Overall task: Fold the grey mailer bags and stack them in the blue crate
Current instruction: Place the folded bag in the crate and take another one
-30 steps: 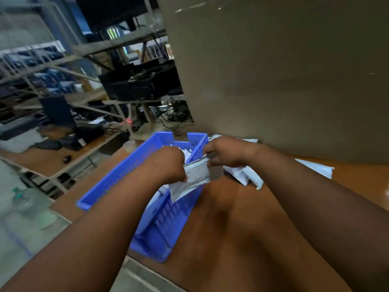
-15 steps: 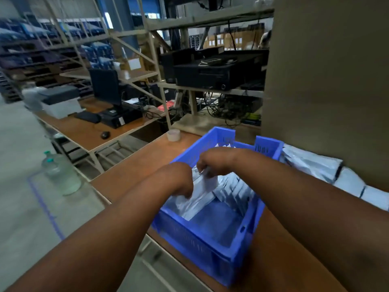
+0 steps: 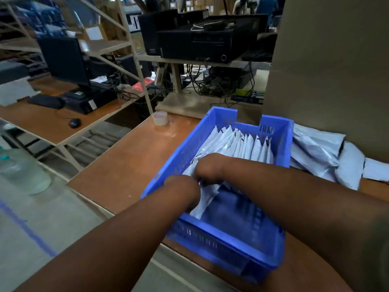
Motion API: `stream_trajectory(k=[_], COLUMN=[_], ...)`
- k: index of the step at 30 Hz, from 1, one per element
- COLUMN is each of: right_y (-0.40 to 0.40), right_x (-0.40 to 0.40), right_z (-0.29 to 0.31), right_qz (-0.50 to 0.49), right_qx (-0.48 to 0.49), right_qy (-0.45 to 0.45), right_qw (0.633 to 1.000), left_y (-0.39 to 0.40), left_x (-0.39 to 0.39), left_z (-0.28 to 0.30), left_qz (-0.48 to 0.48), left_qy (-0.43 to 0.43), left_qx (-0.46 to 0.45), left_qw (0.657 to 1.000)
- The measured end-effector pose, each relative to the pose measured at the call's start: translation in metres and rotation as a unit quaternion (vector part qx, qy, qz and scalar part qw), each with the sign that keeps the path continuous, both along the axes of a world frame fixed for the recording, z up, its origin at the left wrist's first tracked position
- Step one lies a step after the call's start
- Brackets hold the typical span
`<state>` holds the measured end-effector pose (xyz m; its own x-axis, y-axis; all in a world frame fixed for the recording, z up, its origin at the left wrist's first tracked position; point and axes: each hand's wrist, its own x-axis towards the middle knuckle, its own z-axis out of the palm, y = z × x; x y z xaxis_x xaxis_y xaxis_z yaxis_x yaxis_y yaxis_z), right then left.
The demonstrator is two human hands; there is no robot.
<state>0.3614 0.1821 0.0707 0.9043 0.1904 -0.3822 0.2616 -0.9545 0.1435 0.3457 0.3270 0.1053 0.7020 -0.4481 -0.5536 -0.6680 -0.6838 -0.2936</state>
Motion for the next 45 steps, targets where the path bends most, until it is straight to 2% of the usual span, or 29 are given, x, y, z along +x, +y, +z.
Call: stream_trajectory(k=[3, 5, 10, 13, 15, 18, 22, 28, 33, 37, 42, 45], right_y=[0.002, 0.001, -0.007, -0.006, -0.011, -0.030, -0.068, -0.142, -0.223, -0.300, -0.387, -0.425], right_x=[0.000, 0.001, -0.002, -0.005, -0.007, -0.022, -0.067, -0.163, -0.261, -0.351, -0.450, -0.484], right_z=[-0.005, -0.007, -0.004, -0.003, 0.012, 0.039, 0.067, 0.104, 0.105, 0.079, 0.011, -0.022], right_qz=[0.032, 0.017, -0.020, -0.023, -0.064, -0.111, -0.114, -0.125, -0.194, -0.264, -0.378, -0.427], right_qx=[-0.002, 0.006, 0.007, -0.034, -0.013, 0.083, 0.110, 0.135, 0.153, 0.179, 0.201, 0.206], right_qy=[-0.066, -0.086, -0.091, -0.072, -0.056, -0.038, -0.064, -0.139, -0.176, -0.180, -0.169, -0.177], right_qw=[0.997, 0.996, 0.996, 0.997, 0.996, 0.990, 0.985, 0.973, 0.953, 0.930, 0.888, 0.863], left_y=[-0.005, -0.006, -0.006, -0.008, -0.009, -0.015, -0.049, -0.147, -0.248, -0.322, -0.408, -0.448], left_x=[0.003, 0.004, 0.006, 0.006, 0.006, 0.000, -0.021, -0.080, -0.151, -0.219, -0.283, -0.306], left_z=[-0.008, -0.010, -0.011, -0.007, -0.002, 0.010, 0.041, 0.092, 0.102, 0.078, 0.022, -0.014], left_qz=[0.002, 0.004, 0.012, 0.048, 0.069, 0.102, 0.109, -0.018, -0.137, -0.213, -0.221, -0.237], left_qy=[-0.015, -0.028, -0.051, -0.037, -0.029, -0.027, 0.004, -0.034, -0.065, -0.047, 0.092, 0.092], left_qx=[0.009, -0.008, -0.025, -0.023, -0.016, -0.019, -0.131, -0.241, -0.240, -0.253, -0.320, -0.308], left_qw=[1.000, 1.000, 0.998, 0.998, 0.997, 0.994, 0.985, 0.970, 0.959, 0.943, 0.917, 0.917])
